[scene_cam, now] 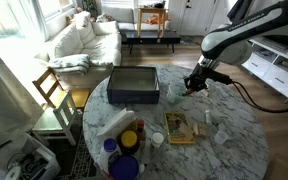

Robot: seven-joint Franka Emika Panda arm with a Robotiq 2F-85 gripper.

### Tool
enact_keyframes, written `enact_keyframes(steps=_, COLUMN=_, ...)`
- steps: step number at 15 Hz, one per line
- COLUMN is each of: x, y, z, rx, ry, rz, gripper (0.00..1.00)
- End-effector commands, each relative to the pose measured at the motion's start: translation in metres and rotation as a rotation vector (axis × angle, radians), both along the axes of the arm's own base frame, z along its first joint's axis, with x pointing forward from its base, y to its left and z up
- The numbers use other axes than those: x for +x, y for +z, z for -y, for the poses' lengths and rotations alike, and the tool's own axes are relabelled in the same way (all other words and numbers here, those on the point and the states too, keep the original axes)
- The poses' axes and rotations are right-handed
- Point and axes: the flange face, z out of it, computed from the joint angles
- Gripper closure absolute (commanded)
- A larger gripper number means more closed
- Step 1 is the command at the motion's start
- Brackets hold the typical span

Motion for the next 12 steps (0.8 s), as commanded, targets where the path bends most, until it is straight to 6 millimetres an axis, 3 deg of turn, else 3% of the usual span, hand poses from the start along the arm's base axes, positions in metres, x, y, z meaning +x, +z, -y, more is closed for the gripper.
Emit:
enact_keyframes(steps=1, x=-0.02, y=0.022, z=-0.015, rx=0.084, ry=0.073, rz=-0.053, gripper=0.99)
enact_keyframes(steps=6, x=-0.03, y=0.021, z=-0.032, rx=0.121, ry=0.106, rz=-0.186, gripper=0.99)
enact_keyframes(steps=12, x=-0.018, y=-0.005, z=-0.039, rx=0.085, ry=0.082, rz=-0.163, gripper=0.99)
